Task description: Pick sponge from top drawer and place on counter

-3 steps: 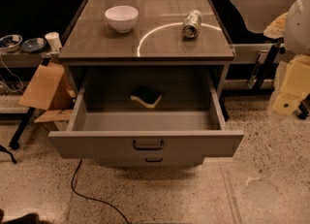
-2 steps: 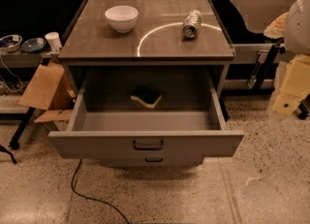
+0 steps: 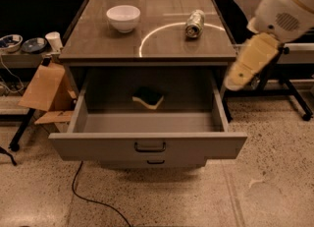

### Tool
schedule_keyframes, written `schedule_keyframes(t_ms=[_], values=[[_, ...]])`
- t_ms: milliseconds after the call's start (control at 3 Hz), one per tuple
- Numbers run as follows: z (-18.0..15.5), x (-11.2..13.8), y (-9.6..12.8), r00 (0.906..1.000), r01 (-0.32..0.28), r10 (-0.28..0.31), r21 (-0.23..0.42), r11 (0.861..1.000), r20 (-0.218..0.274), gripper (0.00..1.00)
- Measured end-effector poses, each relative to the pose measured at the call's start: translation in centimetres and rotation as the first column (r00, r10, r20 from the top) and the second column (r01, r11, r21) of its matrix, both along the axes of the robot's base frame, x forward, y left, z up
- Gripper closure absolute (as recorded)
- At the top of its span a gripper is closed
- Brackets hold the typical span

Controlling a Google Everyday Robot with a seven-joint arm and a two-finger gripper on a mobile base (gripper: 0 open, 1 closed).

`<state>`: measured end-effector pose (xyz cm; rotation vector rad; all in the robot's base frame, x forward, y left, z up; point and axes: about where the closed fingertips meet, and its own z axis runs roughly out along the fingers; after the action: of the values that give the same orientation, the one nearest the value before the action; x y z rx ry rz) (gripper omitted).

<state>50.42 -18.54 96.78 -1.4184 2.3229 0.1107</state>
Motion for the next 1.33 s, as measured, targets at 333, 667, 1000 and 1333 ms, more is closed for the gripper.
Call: schedule_keyframes(t_ms=[333,667,1000,1333], values=[[-0.9,7.9,4.7,0.9943,0.103,-0.097,0.182,0.978,-0.044,0.0],[-3.3,14.3,10.1,0.9682,0.212,-0.159,0.292,0.933,-0.193,0.0],[-4.2,16.0,13.5,0.9162,0.341,-0.226,0.348,0.873,-0.331,0.0],[-4.2,15.0,16.4,0.8541,0.465,-0.296,0.37,0.804,-0.427,0.0]])
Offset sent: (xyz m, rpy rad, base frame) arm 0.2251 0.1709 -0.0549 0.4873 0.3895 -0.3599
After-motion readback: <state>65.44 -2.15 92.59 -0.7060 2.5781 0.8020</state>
